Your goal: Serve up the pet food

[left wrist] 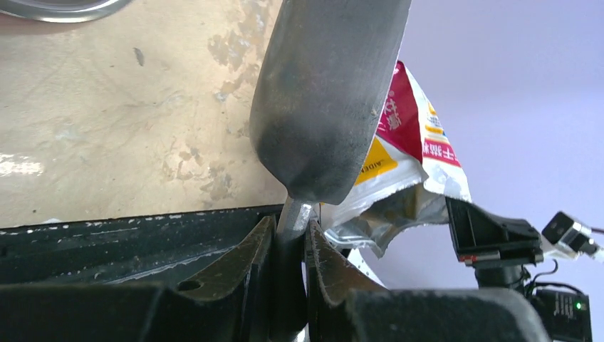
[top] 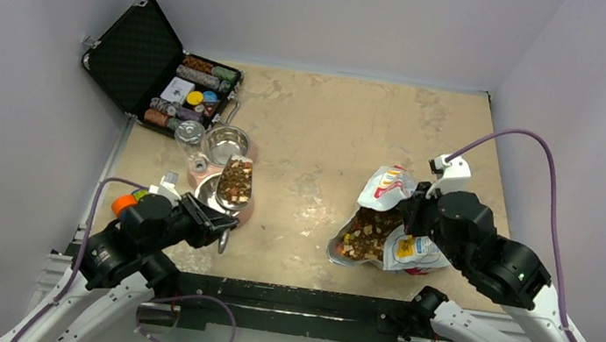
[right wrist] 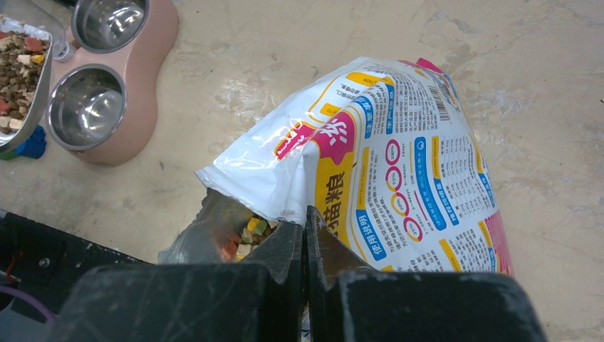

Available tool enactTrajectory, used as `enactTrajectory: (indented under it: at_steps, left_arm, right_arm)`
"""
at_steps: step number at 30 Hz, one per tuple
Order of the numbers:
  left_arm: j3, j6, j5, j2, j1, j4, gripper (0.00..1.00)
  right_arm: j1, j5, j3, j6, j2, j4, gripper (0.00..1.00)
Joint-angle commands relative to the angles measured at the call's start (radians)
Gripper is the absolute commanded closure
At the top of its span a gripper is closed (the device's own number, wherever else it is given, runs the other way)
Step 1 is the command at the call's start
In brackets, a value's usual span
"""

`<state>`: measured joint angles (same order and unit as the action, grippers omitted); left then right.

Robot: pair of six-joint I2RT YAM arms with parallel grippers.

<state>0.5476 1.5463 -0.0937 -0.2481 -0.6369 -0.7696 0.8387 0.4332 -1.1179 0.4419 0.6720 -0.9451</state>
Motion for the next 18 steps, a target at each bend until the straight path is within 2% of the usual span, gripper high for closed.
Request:
enactTrajectory:
  at_steps: [1, 8, 18]
  left_arm:
    - [0.006, 0.090, 0.089, 0.032, 0.005, -0.056, 1.00]
    - [0.035, 0.166, 0.188, 0.047, 0.005, -0.178, 1.00]
    - [0.024, 0.232, 0.200, 0.013, 0.004, -0.227, 1.00]
  right_arm:
    - [-0.001, 0.026, -0.064, -0.024, -0.043, 0.120, 1.00]
    - [-0.001, 0.012, -0.062, -0.038, -0.044, 0.130, 1.00]
    - [-0.001, -0.008, -0.061, -0.020, -0.061, 0.100, 1.00]
